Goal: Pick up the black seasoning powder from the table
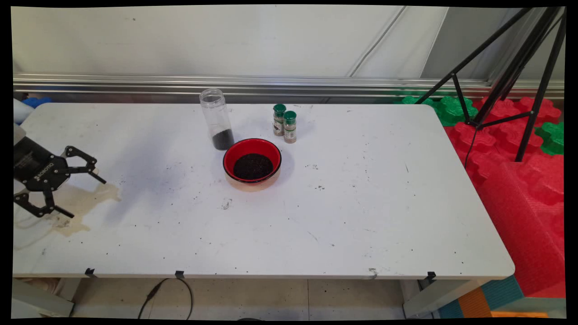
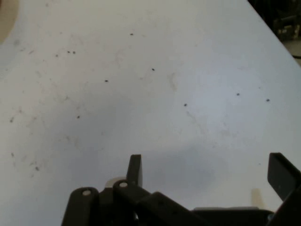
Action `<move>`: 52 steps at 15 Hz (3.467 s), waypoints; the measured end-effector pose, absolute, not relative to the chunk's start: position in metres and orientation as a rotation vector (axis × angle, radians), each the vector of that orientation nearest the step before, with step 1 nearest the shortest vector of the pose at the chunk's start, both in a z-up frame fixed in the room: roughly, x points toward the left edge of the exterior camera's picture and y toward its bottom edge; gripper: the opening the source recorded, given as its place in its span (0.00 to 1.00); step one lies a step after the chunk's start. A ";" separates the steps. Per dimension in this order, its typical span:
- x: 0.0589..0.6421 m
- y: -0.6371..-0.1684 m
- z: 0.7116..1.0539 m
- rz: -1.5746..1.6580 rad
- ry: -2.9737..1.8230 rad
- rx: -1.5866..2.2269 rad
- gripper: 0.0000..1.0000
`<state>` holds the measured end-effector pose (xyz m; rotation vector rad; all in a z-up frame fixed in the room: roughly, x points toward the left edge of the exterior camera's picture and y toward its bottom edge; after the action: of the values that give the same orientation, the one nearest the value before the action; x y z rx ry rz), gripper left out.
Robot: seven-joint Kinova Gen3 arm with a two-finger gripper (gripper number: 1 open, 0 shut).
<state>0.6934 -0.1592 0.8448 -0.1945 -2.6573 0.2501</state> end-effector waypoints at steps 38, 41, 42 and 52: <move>0.617 -0.273 0.873 0.469 -2.388 0.788 1.00; 0.614 -0.285 0.869 0.487 -2.352 0.830 1.00; 0.613 -0.288 0.867 0.492 -2.343 0.839 1.00; 0.611 -0.318 0.847 0.528 -2.248 0.880 1.00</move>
<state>0.6106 -0.3182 0.8465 0.8801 -2.2481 0.5283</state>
